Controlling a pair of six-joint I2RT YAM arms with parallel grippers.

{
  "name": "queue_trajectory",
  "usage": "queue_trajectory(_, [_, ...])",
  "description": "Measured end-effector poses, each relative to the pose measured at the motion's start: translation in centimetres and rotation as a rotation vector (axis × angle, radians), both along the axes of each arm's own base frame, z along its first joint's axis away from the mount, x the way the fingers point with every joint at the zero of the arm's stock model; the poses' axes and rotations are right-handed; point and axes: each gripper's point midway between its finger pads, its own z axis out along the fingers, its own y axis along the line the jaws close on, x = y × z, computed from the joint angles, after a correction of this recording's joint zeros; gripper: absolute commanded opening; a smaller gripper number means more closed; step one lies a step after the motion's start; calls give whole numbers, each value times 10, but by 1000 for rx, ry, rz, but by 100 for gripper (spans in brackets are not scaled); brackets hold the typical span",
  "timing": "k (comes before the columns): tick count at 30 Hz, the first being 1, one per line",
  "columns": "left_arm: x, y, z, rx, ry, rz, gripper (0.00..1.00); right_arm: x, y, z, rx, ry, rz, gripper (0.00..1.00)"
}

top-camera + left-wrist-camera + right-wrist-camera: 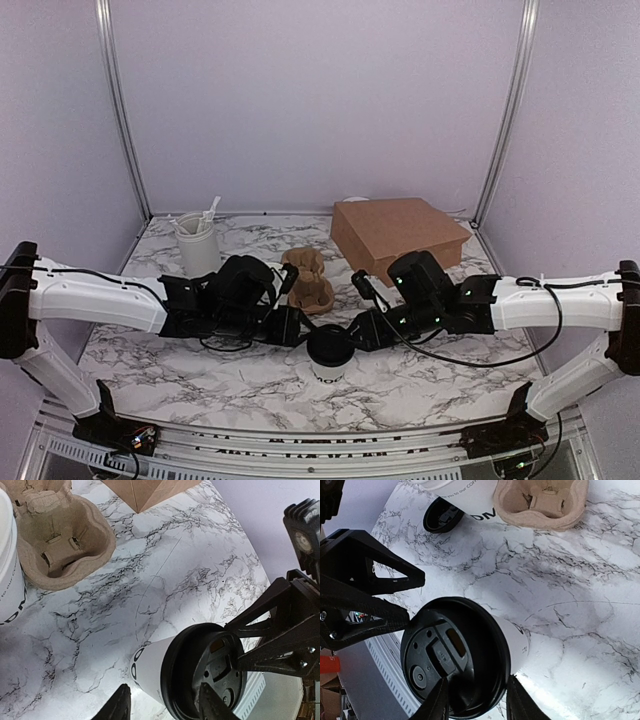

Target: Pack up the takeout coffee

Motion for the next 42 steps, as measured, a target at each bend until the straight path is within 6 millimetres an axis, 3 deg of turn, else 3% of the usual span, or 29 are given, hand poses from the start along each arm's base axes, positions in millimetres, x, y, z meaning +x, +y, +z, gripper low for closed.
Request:
queue_trajectory(8, [2,7,19,-20,-31,24,43,0,0,0,1,3,-3,36])
queue_trajectory(23, [-8,11,-14,42,42,4,43,1,1,0,7,8,-10,36])
queue_trajectory(42, [-8,5,-26,-9,74,31,40,-1,-4,-5,69,-3,-42,36])
